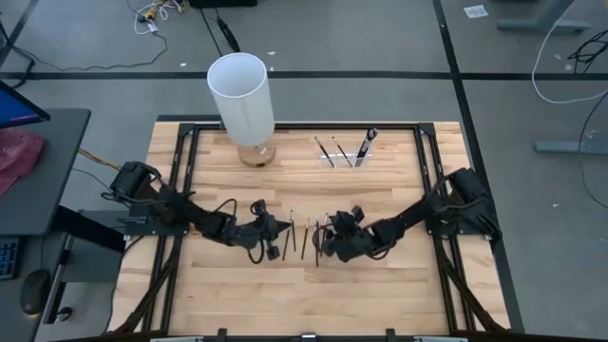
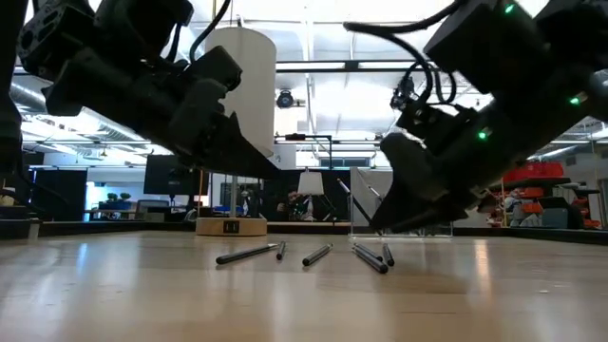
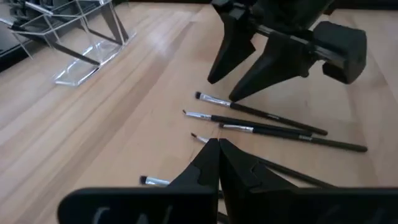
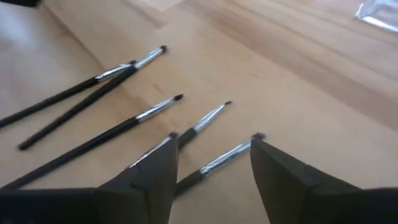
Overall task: Sort items
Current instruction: Put the eyeshadow brush into the transparent organizer
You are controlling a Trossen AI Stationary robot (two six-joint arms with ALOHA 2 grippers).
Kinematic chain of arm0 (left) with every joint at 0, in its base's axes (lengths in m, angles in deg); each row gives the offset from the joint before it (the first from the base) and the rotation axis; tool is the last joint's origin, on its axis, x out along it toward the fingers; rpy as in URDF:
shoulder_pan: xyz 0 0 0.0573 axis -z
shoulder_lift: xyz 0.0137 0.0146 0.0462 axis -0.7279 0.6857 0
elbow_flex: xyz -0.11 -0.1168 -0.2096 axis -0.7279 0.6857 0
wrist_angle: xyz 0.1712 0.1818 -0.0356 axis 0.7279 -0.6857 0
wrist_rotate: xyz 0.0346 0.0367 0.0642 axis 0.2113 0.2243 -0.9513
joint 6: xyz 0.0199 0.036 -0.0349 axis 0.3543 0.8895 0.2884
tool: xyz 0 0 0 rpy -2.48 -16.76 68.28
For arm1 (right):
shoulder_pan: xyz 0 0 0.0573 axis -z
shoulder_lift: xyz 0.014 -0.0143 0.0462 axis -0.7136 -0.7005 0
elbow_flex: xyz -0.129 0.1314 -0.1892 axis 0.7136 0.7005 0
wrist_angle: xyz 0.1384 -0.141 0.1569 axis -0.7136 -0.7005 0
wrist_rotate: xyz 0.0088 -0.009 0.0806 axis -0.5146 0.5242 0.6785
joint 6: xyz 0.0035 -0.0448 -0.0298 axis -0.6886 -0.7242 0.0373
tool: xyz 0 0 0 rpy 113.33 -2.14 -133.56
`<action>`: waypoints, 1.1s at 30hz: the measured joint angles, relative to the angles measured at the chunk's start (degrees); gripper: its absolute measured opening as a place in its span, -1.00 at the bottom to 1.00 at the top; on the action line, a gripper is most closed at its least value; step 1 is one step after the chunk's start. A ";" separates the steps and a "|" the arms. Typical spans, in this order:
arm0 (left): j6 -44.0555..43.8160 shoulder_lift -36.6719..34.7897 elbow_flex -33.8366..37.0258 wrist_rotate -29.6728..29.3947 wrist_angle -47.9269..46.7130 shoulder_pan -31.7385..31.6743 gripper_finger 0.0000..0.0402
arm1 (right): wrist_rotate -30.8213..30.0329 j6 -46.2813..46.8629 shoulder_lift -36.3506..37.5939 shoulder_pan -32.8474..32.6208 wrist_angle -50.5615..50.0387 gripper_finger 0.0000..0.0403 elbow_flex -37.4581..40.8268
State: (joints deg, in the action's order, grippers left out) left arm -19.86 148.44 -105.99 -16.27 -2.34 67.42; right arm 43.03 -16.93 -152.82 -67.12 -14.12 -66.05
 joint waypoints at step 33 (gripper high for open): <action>-0.02 0.02 0.03 0.28 0.48 -0.02 -0.97 | 15.90 -20.26 11.22 -0.69 -13.42 -0.25 0.42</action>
State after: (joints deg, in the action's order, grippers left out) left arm -19.88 148.46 -105.96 -15.99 -1.86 67.40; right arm 58.93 -37.19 -141.61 -67.81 -27.53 -65.63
